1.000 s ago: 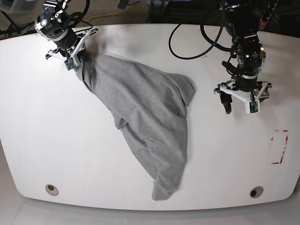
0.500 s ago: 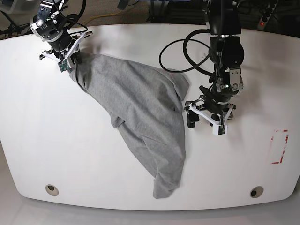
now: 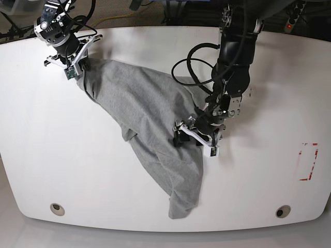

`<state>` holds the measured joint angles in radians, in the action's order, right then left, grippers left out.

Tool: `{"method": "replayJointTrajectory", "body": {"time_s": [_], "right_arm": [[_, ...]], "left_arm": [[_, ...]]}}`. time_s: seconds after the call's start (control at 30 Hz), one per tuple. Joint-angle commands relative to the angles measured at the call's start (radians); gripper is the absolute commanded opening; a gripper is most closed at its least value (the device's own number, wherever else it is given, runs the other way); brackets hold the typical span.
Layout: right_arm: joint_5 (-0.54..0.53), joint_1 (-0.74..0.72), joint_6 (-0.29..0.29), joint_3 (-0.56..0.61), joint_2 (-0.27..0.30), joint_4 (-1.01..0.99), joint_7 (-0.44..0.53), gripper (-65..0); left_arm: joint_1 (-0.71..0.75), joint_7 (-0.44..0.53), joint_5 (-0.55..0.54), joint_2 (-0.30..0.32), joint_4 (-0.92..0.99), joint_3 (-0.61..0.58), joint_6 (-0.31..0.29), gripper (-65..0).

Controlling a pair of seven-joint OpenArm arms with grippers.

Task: Fold the T-shirt properly
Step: 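Reach the left gripper down and grasp the shirt's opposite edge, then lift the shirt with both grippers and stretch it apart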

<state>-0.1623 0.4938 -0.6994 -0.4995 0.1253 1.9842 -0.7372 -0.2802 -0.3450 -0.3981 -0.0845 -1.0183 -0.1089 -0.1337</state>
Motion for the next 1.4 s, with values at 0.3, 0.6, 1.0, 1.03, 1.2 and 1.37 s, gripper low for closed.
{"method": "replayJointTrajectory", "body": {"time_s": [0.3, 0.6, 1.0, 1.03, 1.2, 1.37], "right_arm": [[-0.013, -0.031, 0.001, -0.014, -0.009, 0.019, 0.023, -65.0], [-0.013, -0.171, 0.001, -0.012, -0.026, 0.019, 0.021, -65.0], [0.036, -0.499, 0.001, 0.008, 0.006, -0.013, 0.005, -65.0], [0.054, -0.531, 0.001, 0.02, 0.007, -0.018, -0.003, -65.0], [0.12, -0.671, 0.001, 0.046, 0.01, -0.059, -0.009, -65.0], [0.137, -0.811, 0.001, 0.1, 0.03, -0.115, -0.011, -65.0]], "left_arm": [[0.012, 0.014, -0.002, -0.002, -0.038, -0.004, 0.001, -63.6], [0.138, -0.154, 0.0, 0.124, -0.454, 0.005, 0.001, -65.0], [0.206, -0.164, 0.026, 0.378, -0.811, 0.008, 0.001, -64.9], [0.204, -0.164, 0.043, 0.395, -0.822, 0.007, -0.001, -64.9], [0.16, -0.165, 0.133, 0.44, -0.893, 0.01, -0.002, -64.9], [0.085, -0.245, 0.189, 0.441, -0.954, 0.048, -0.004, -64.9]]}}
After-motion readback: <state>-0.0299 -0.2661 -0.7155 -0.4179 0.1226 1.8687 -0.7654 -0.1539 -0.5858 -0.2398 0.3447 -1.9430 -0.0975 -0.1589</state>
